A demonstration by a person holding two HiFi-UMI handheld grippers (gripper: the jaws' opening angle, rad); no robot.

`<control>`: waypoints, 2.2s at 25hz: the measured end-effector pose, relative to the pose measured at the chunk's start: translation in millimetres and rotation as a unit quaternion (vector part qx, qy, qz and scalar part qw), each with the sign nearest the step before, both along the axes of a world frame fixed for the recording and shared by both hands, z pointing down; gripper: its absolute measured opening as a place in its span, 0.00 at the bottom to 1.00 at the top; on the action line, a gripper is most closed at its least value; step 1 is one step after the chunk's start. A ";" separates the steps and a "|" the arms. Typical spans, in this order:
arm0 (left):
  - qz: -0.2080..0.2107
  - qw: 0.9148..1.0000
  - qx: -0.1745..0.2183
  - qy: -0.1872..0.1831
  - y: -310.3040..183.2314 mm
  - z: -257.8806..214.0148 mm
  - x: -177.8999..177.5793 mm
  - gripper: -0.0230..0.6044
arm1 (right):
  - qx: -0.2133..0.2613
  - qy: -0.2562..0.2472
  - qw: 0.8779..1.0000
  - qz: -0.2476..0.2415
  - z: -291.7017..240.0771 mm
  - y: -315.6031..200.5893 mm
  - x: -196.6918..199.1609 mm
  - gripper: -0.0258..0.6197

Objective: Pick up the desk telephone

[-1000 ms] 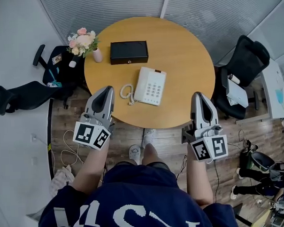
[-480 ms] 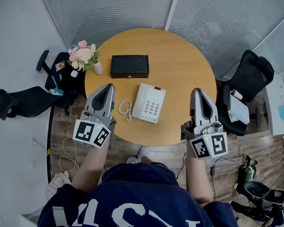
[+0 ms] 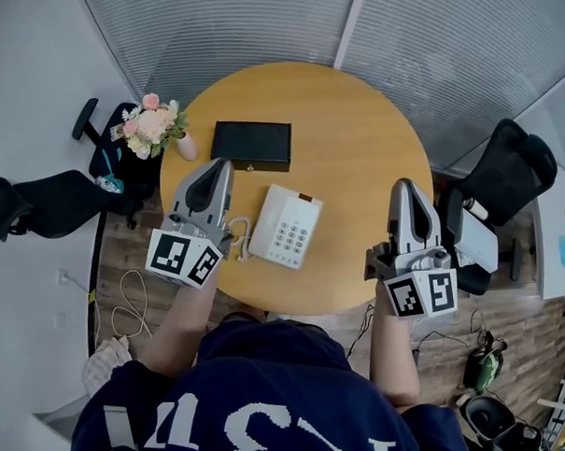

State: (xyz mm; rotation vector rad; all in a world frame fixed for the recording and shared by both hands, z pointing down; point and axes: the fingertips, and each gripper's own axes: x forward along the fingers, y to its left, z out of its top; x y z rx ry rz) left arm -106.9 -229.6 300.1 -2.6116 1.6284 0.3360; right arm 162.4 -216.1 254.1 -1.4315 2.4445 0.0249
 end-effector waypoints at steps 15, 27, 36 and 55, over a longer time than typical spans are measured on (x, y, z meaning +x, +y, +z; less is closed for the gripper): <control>0.045 0.999 -0.001 -0.007 -38.3 -5.4 -2.5 0.06 | -0.001 -0.005 0.999 0.036 -4.9 -17.3 -21.5 0.08; 0.110 0.994 -0.011 0.013 -60.4 10.6 12.0 0.06 | -0.014 0.009 0.998 0.064 11.8 -20.0 -31.3 0.08; 0.148 0.986 -0.069 0.021 -71.1 63.7 28.5 0.07 | -0.095 0.021 0.994 0.055 77.5 -40.8 -31.5 0.09; 0.219 0.924 -0.312 0.014 -59.6 253.4 47.1 0.45 | -0.353 0.024 0.934 -0.054 316.6 -31.4 -74.3 0.25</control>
